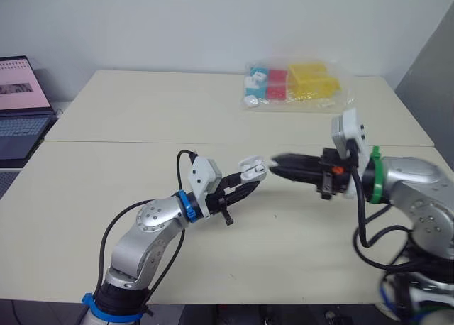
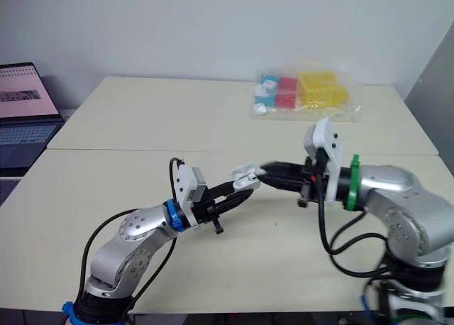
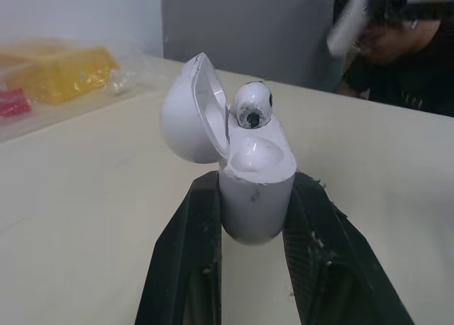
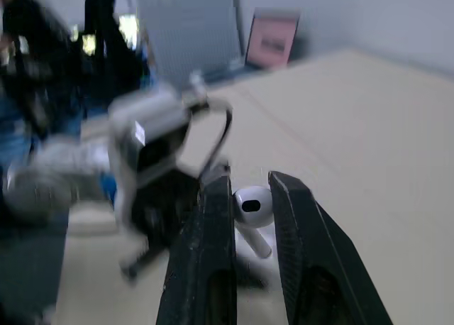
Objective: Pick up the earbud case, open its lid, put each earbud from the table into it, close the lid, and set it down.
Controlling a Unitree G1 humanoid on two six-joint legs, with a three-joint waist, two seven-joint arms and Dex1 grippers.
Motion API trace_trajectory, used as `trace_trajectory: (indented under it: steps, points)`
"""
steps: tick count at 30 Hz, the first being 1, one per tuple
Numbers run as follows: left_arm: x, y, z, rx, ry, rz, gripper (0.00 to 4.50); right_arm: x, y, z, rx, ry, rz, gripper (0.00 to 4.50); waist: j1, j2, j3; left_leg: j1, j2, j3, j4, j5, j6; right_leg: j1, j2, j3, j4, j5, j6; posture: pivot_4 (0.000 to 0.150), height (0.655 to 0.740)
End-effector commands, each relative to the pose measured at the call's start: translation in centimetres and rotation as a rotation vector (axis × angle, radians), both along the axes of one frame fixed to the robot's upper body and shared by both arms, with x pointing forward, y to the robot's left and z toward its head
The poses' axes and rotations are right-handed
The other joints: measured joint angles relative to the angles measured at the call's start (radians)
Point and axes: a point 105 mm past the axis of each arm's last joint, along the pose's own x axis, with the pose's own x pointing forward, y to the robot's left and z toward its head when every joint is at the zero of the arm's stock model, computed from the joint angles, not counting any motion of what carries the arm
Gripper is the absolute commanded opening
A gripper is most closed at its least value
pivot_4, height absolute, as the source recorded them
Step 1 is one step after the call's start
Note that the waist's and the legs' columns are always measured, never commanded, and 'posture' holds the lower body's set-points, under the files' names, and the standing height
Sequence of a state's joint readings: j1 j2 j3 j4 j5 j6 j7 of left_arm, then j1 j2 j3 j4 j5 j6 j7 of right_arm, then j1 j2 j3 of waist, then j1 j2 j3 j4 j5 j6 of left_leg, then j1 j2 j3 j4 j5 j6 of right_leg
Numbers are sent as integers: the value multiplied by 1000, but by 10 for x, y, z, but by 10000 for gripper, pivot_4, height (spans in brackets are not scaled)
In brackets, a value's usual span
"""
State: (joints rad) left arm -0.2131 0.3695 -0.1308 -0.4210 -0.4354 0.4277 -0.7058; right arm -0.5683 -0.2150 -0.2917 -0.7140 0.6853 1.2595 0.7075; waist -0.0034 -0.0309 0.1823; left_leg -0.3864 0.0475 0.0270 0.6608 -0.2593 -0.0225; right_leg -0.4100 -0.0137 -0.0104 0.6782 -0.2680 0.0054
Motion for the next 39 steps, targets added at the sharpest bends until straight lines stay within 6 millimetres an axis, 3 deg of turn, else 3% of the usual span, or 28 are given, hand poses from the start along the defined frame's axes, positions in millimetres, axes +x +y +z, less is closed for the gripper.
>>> trace_trajectory:
  steps: [1, 16, 29, 39]
  points:
    - [1, -1, 12, -23, -42, -1, 7938, 2, -2, 13, 118, -5, -100, 3547, 2, 0, 0, -2, 0, -1, 0, 0, 0, -1, 0, 0, 0, 0, 0, 1500, 7400]
    - [12, 4, 25, -33, -62, 5, 7938, 2, 25, -14, 145, 10, -113, 3547, -5, 0, 0, -6, -2, 0, 1, 0, 0, -3, -1, 0, -2, 1, 5, 1500, 7400]
    - [13, 2, 29, -47, -65, -3, 7938, 12, 27, -34, 143, 35, -156, 3547, -5, 0, 0, -7, -1, 0, 1, 0, 0, -4, 0, 0, -2, 1, 5, 1500, 7400]
    - [13, 2, 29, -48, -64, -6, 7938, 18, 24, -39, 149, 31, -188, 3547, -4, 0, 0, -8, -1, 0, 1, 0, 0, -5, 0, 0, -2, 1, 5, 1500, 7400]
